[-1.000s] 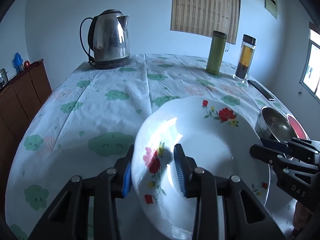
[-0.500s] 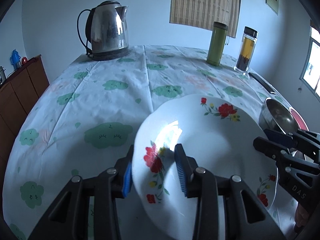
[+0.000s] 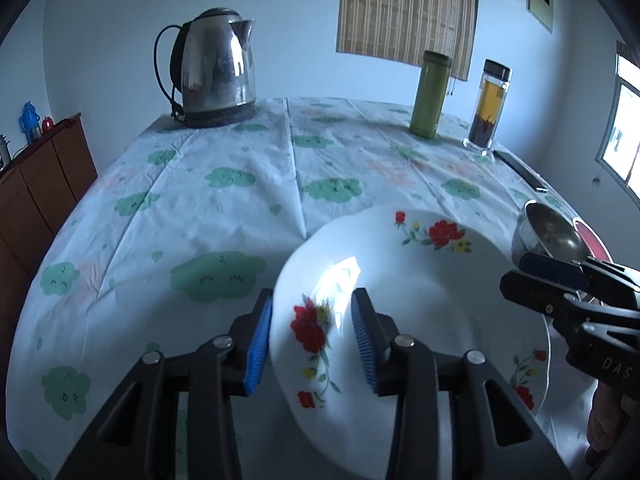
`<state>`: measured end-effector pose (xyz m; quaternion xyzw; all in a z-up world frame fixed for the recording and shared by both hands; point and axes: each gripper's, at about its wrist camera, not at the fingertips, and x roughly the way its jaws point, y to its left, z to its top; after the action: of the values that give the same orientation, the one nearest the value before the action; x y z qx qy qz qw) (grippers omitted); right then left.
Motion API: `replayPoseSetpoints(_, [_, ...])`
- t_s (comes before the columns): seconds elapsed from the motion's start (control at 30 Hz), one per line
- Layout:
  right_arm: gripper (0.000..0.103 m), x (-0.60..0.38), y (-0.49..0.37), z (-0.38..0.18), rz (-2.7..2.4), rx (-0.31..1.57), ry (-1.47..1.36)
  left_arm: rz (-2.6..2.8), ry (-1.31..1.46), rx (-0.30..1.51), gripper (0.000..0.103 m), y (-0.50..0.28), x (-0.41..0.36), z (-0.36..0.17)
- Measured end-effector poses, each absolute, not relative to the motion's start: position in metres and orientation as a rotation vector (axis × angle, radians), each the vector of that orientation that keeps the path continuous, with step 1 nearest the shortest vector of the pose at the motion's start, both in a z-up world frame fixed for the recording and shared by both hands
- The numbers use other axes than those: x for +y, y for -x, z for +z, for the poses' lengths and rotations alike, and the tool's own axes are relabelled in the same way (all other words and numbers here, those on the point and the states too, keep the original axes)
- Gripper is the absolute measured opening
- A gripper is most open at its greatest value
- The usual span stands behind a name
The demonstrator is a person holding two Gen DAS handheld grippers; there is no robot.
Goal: Organize plates and bowls
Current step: 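Open the left gripper and release the red-flower plate, then move both grippers toward the red plastic cup beside the steel bowl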
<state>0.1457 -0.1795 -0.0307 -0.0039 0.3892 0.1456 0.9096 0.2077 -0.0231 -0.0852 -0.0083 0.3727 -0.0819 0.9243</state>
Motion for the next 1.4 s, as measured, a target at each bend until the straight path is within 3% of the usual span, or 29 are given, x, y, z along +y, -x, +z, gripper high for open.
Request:
replayPoseSetpoints(0.17, [0.040,-0.1737,-0.1433,-0.0277,0.338,0.786,-0.005,-0.162,0.005,0.767,0.040,-0.2075,-0.0245,-0.0853])
replayPoseSetpoints(0.53, [0.040,-0.1743,-0.1429,-0.0275,0.345,0.774,-0.013,-0.153,0.006,0.744,0.053,-0.2073,-0.0230,-0.0830])
replayPoseSetpoints(1.4, [0.040,-0.1739,-0.1358,-0.0255,0.387,0.743,-0.063,-0.183,0.054,0.704,0.054,-0.2056,-0.0266,-0.0754])
